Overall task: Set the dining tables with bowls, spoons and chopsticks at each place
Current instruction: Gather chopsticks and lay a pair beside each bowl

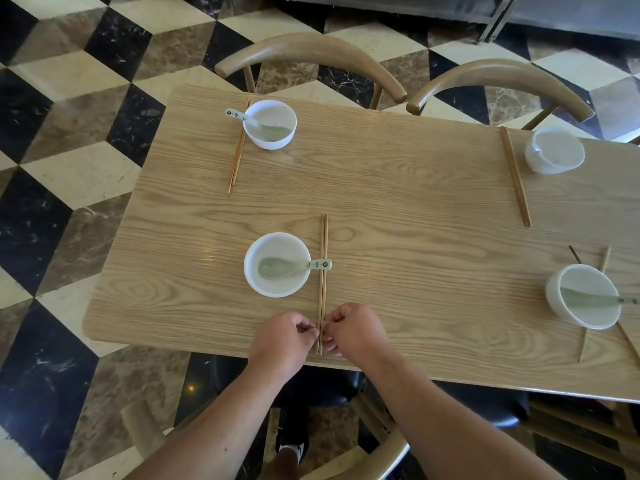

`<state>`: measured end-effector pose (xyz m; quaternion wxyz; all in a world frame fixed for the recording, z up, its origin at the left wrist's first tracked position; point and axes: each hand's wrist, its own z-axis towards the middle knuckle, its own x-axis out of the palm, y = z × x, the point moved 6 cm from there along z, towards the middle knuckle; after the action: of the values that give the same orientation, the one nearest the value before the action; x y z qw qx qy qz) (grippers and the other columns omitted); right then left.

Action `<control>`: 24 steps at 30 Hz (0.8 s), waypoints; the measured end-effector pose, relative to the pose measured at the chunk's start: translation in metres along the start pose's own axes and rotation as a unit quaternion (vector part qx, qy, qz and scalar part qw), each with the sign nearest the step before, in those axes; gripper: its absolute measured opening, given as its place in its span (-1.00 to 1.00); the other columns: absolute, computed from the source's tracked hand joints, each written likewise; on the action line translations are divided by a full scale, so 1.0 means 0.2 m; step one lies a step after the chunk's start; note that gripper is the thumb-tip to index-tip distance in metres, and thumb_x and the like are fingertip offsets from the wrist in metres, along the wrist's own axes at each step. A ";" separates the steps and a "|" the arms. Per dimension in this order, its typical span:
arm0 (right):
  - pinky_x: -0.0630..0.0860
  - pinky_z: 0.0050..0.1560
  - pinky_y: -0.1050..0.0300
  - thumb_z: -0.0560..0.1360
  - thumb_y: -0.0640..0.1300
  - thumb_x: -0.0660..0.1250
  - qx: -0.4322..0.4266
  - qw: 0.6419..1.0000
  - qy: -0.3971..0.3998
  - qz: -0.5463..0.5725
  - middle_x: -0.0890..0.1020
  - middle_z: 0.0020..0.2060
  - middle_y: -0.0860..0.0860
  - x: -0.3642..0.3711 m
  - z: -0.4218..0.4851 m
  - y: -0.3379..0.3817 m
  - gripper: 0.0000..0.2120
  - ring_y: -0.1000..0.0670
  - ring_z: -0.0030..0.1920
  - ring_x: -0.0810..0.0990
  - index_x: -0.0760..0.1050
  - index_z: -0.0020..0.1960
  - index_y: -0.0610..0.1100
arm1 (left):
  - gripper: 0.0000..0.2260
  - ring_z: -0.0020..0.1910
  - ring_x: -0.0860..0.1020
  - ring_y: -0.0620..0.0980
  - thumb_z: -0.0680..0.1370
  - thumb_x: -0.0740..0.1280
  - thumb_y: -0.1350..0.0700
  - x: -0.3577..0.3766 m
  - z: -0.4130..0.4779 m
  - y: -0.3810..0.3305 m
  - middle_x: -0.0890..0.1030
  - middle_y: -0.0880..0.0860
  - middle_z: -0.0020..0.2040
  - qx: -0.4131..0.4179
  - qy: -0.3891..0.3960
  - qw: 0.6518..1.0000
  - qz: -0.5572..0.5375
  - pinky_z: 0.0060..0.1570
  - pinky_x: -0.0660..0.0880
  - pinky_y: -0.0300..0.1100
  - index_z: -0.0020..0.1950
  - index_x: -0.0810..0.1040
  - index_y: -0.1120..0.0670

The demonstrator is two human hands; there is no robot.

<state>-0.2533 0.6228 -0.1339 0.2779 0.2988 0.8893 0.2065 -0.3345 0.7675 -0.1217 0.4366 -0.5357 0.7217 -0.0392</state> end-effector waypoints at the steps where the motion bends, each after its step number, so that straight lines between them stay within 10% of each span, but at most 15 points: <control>1: 0.76 -0.17 0.03 0.59 -0.27 0.38 0.000 1.000 0.000 -0.002 0.76 -0.32 -0.06 0.00 0.00 0.00 -0.91 0.01 -0.34 0.74 0.64 -0.07 -0.17 | -0.91 -0.23 0.66 -0.16 0.60 0.47 -0.06 0.00 0.00 0.00 0.71 -0.14 -0.24 0.000 0.000 1.000 0.001 -0.24 0.58 -0.16 -0.08 0.71 -0.13; 13: 0.75 -0.01 -0.13 0.61 -0.14 0.39 -0.029 1.000 0.001 0.003 0.78 -0.27 -0.06 -0.04 -0.07 -0.01 -0.89 -0.09 -0.20 0.77 0.67 -0.05 -0.10 | -0.87 -0.28 0.63 -0.22 0.60 0.45 -0.16 -0.02 -0.03 0.01 0.68 -0.18 -0.29 0.009 -0.001 1.000 -0.013 -0.35 0.43 -0.24 -0.12 0.66 -0.18; 24: 0.44 -0.32 0.15 0.62 0.06 0.34 -0.081 0.986 -0.114 -0.086 0.67 -0.20 0.11 -0.82 -0.32 -0.42 -0.90 0.09 -0.24 0.62 0.59 0.06 0.07 | -0.67 -0.47 0.52 -0.15 0.64 0.36 -0.17 0.46 -0.27 -0.69 0.60 -0.07 -0.42 0.159 0.005 0.985 0.062 -0.47 0.35 -0.25 -0.26 0.58 -0.04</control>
<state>-0.2186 0.4423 -0.0696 0.4176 0.2189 0.8545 0.2179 -0.2727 0.6124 -0.0698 0.5138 -0.4139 0.7402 -0.1291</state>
